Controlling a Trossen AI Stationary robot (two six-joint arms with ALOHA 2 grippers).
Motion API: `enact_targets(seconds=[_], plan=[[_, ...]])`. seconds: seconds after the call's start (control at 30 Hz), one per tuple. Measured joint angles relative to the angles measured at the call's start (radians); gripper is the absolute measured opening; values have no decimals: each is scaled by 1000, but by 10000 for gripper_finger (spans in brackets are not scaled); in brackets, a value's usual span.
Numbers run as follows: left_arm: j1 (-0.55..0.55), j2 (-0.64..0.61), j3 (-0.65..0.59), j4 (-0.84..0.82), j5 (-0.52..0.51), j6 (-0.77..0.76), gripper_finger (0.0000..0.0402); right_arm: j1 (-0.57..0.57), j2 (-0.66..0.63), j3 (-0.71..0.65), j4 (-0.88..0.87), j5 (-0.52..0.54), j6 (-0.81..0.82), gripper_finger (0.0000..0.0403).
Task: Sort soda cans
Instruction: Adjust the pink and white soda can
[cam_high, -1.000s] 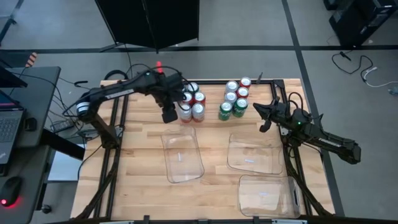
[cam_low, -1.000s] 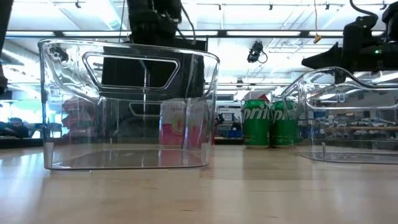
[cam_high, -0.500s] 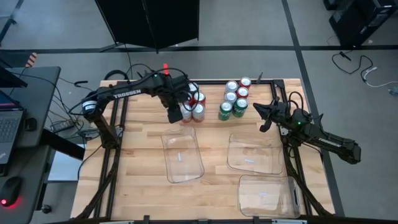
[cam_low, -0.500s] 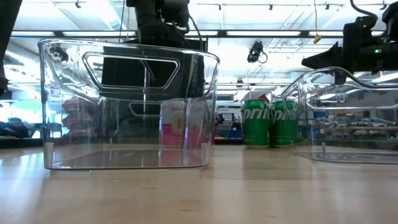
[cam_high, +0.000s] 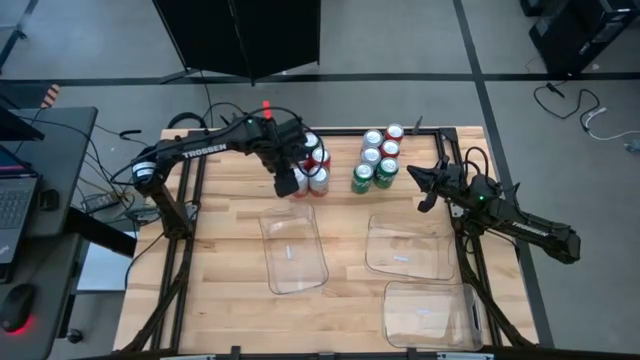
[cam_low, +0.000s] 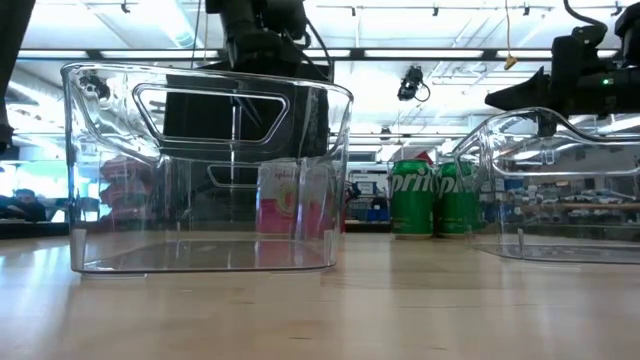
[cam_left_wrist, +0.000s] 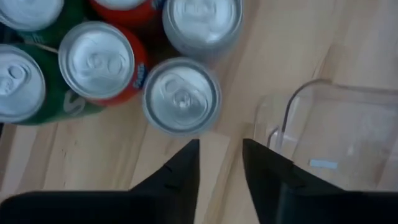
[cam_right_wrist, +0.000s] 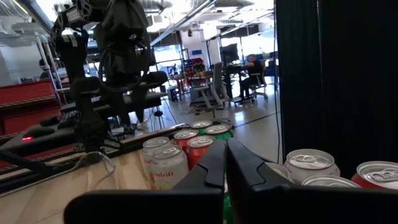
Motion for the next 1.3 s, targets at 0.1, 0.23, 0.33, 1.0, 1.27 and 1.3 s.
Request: enact_targets(seconds=[0.1,0.23,0.33,1.0,1.27,1.3], plan=[[0,0,0,39,-4,-32,170,0,0,0,0,0,0,0],[0,10,0,51,-15,-71,214,0,0,0,0,0,0,1],[2,42,-1,49,-29,-99,242,0,0,0,0,0,1,1],[3,129,14,-39,-102,-66,294,1,0,0,12,-27,1,5],[7,127,65,-57,-151,-45,294,1,0,0,12,-28,1,5],[10,132,64,-57,-144,-44,294,1,0,0,12,-28,1,6]])
